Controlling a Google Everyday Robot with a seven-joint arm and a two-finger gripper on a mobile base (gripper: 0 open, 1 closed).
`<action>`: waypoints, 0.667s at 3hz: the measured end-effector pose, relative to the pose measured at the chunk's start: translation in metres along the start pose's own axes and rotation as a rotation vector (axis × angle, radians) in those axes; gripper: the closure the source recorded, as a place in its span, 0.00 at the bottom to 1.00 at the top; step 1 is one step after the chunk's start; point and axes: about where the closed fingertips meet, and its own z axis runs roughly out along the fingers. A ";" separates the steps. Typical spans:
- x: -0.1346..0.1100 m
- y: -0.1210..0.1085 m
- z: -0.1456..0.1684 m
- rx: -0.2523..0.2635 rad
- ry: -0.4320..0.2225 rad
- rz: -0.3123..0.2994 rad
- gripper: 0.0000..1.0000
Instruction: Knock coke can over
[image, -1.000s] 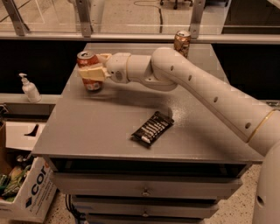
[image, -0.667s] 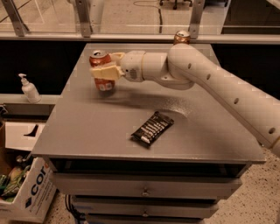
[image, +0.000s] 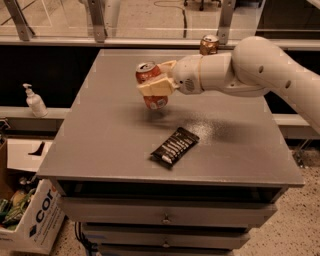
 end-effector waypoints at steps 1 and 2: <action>0.010 -0.002 -0.037 0.037 0.123 -0.061 1.00; 0.017 -0.007 -0.069 0.073 0.230 -0.115 1.00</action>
Offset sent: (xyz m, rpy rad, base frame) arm -0.0271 -0.1180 0.0109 -0.4149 -0.0723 -0.0990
